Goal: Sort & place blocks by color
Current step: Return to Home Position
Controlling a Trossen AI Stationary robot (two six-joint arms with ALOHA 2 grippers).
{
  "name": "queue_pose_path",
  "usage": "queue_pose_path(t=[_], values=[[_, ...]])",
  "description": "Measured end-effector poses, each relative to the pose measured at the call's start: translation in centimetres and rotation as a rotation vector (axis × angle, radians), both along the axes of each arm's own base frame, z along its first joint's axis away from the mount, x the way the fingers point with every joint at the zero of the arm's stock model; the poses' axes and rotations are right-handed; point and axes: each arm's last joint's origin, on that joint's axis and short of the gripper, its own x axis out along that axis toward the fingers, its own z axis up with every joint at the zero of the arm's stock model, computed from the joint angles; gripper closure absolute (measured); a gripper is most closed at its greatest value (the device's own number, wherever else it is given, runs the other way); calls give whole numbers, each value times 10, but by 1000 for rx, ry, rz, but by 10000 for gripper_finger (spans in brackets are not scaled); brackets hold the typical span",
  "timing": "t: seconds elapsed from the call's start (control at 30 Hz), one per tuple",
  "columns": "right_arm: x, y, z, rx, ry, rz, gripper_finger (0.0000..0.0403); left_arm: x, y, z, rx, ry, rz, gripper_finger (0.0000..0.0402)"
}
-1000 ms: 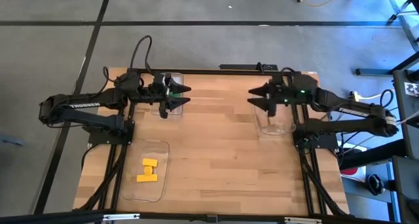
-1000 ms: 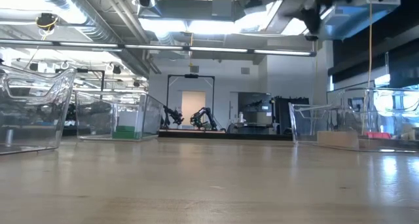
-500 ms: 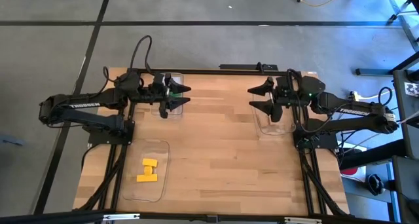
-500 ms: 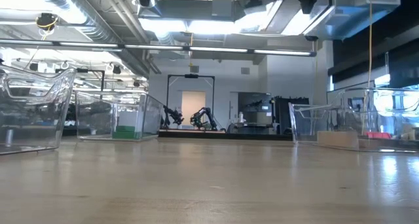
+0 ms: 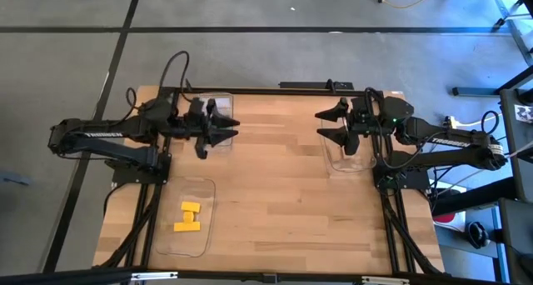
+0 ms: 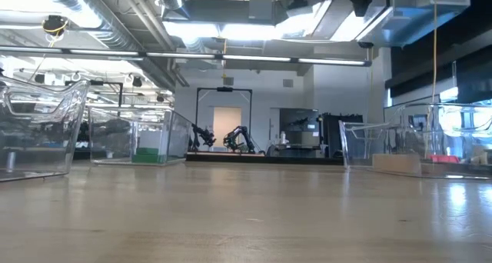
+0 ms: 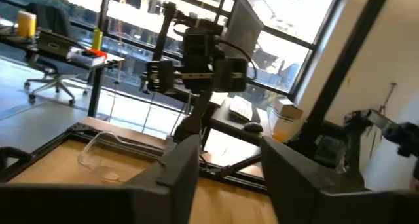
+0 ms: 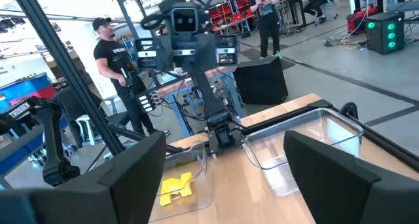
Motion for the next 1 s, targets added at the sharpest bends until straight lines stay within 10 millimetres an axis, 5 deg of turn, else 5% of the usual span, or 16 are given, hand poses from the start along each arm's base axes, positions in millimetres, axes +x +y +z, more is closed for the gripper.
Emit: queue_pose_path(t=[0.27, 0.6, 1.0], values=[[0, 0, 0, 0, 0, 0, 91, -13, -16, 1, 65, -10, -11, 392], [0, 0, 0, 61, -2, 1, 91, -43, -16, -28, 54, -48, 26, 401], [0, 0, 0, 135, -4, 2, 91, -67, -15, -89, -30, -100, 41, 401]])
